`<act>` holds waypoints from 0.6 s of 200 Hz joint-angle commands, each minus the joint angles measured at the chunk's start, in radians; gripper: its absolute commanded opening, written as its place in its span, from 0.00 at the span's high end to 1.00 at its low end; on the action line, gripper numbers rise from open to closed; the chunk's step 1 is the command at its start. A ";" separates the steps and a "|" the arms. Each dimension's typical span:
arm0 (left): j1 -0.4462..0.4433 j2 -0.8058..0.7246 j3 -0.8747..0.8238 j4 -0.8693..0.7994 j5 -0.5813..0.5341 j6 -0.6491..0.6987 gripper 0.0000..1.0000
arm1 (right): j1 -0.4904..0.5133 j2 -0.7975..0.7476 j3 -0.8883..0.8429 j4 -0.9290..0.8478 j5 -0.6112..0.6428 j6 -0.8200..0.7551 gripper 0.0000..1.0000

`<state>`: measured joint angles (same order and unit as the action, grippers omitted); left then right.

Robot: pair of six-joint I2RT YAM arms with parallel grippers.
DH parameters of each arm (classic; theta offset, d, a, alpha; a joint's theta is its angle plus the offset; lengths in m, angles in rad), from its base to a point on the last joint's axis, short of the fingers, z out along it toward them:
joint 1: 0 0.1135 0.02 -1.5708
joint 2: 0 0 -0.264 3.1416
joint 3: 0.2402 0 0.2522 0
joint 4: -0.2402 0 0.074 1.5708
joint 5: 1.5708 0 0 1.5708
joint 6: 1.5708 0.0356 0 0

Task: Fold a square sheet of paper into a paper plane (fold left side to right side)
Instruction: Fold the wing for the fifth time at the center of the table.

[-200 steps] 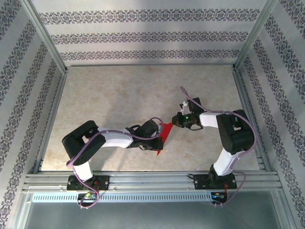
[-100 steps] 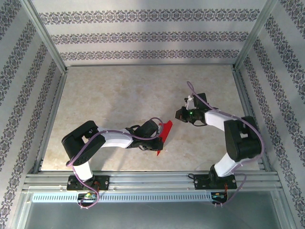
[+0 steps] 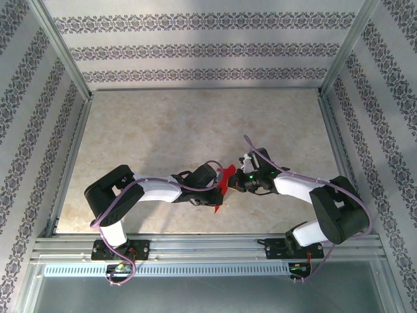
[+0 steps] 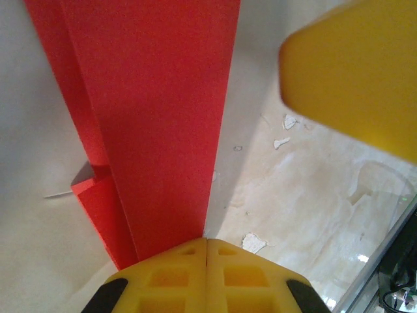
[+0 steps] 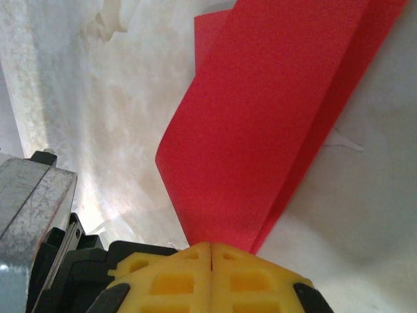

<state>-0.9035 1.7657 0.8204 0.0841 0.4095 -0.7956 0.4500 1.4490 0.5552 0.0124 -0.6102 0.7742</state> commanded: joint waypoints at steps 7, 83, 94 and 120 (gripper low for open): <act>-0.012 0.031 -0.024 -0.139 -0.037 0.016 0.94 | 0.028 0.038 0.013 0.063 0.009 0.058 1.00; -0.012 0.033 -0.025 -0.138 -0.035 0.017 0.94 | 0.067 0.137 0.037 0.092 0.041 0.079 1.00; -0.012 0.032 -0.024 -0.139 -0.035 0.017 0.94 | 0.066 0.148 0.040 0.079 0.055 0.080 1.00; -0.012 0.025 -0.026 -0.133 -0.033 0.016 0.94 | 0.057 0.179 0.043 0.048 0.072 0.083 1.00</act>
<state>-0.9035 1.7657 0.8204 0.0841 0.4095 -0.7956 0.5087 1.5951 0.5777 0.0864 -0.5838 0.8436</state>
